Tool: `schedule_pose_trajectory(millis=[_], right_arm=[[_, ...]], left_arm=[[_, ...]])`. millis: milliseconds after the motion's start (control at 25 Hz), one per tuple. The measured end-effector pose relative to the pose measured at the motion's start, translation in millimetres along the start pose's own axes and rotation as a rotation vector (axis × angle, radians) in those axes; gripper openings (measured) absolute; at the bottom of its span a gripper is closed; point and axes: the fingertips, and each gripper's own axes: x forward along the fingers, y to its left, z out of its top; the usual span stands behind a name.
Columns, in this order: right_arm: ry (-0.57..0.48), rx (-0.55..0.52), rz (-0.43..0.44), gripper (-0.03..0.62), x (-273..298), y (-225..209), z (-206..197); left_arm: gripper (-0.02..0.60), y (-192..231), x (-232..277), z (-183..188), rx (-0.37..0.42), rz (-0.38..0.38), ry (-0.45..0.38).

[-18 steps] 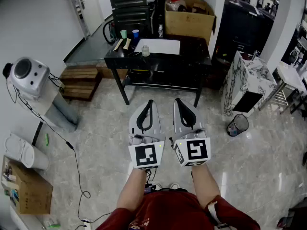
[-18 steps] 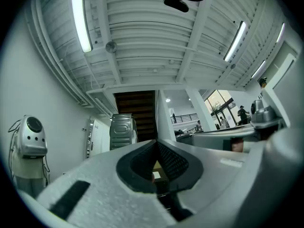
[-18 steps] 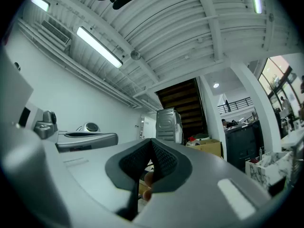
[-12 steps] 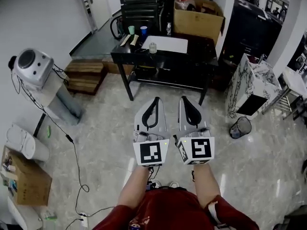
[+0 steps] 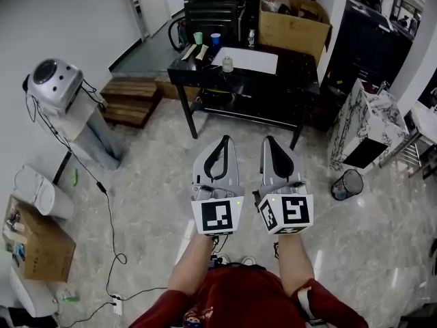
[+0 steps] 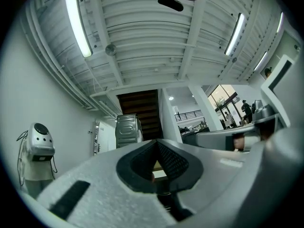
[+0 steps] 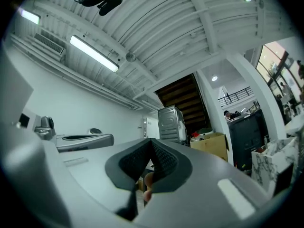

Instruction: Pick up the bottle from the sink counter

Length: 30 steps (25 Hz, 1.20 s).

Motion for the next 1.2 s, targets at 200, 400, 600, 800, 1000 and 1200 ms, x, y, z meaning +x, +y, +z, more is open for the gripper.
schedule_pose_trajectory(millis=[200,400,600,800,1000,1200], right_arm=[[0.013,-0.013,0.012,0.002,-5.1,-6.0,-3.5],[0.033,0.002,0.049,0.002,-12.4,-15.5,-6.9],[0.037,0.003,0.06,0.002,-22.4,-30.2,-10.6],[0.038,0.009,0.065,0.002,-27.9,-41.0,-12.6],[0.025,0.018,0.064,0.002,-24.9,-49.8,-10.5],[0.004,0.006,0.046,0.002,-11.6,-56.7,-13.3]], left_arm=[[0.003,-7.6,-0.8,0.5,0.002,0.016,0.005],[0.003,-23.3,0.6,-5.2,0.013,0.03,0.02],[0.003,-42.4,-0.8,-9.6,0.032,0.038,0.032],[0.003,-54.8,0.4,-10.0,0.047,0.046,0.036],[0.003,-61.8,7.5,-10.8,0.064,0.04,0.041],[0.003,-55.7,21.1,-20.2,0.049,0.042,0.038]])
